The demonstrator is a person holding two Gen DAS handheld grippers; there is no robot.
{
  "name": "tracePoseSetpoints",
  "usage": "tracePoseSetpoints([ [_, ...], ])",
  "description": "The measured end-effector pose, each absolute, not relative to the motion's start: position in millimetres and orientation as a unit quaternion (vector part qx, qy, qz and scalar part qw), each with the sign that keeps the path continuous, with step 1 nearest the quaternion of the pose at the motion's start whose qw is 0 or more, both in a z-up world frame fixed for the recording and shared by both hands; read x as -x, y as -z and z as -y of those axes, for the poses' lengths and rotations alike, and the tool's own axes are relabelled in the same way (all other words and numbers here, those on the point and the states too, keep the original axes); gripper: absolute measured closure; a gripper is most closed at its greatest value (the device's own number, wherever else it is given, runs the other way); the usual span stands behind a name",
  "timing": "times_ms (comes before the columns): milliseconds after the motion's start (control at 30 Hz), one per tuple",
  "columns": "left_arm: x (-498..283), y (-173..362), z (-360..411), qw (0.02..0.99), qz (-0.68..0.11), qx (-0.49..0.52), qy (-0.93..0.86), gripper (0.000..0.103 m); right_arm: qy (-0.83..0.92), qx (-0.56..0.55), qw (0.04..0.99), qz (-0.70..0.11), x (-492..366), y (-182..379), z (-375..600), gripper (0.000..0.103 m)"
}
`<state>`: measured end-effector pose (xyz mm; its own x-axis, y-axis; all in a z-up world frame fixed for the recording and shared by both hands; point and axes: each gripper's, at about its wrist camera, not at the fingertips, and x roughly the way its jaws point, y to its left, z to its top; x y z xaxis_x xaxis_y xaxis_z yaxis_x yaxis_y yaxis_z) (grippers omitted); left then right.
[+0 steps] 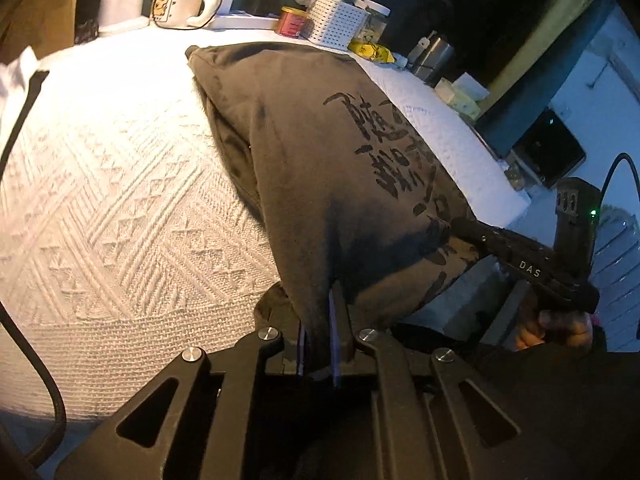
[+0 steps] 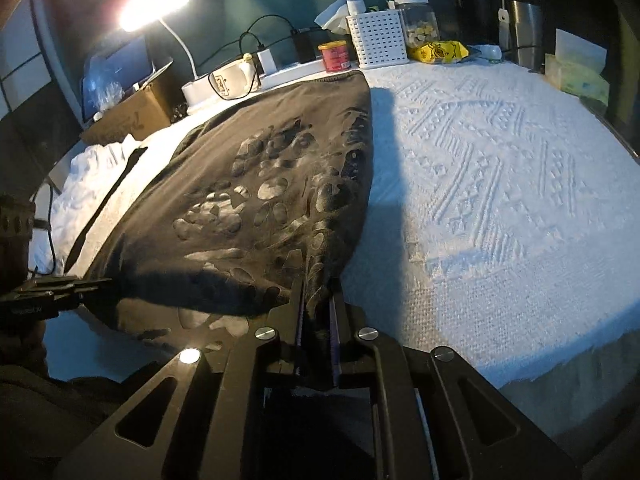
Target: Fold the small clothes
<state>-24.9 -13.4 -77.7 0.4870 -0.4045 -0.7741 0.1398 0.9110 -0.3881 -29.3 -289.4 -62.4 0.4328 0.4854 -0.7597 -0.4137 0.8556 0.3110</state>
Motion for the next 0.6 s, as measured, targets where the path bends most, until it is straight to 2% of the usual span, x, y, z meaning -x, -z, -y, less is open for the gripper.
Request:
tracePoseSetpoints([
  [233,16.9,60.2,12.5,0.86,-0.475,0.113,0.148,0.091,-0.27,-0.013,0.844,-0.463,34.4,60.0,287.6,0.093],
  [300,12.2,54.5,7.9,0.867,-0.464,0.118,0.138,0.083,-0.27,-0.017,0.841,-0.468,33.1,59.9,289.0,0.093],
  [367,6.5,49.7,3.3,0.875,-0.451,0.124,0.128,0.07,-0.27,-0.019,0.838,-0.473,31.8,59.4,289.9,0.092],
  [433,-2.7,47.0,4.9,0.883,-0.438,0.116,0.12,0.053,-0.269,-0.017,0.836,-0.478,30.5,57.9,290.2,0.092],
  [467,-6.1,47.4,7.5,0.887,-0.434,0.108,0.116,0.05,-0.269,-0.015,0.835,-0.479,30.2,56.9,290.1,0.091],
  [600,-22.3,62.8,20.5,0.883,-0.452,0.072,0.1,0.05,-0.259,0.005,0.843,-0.472,29.5,50.4,288.7,0.082],
])
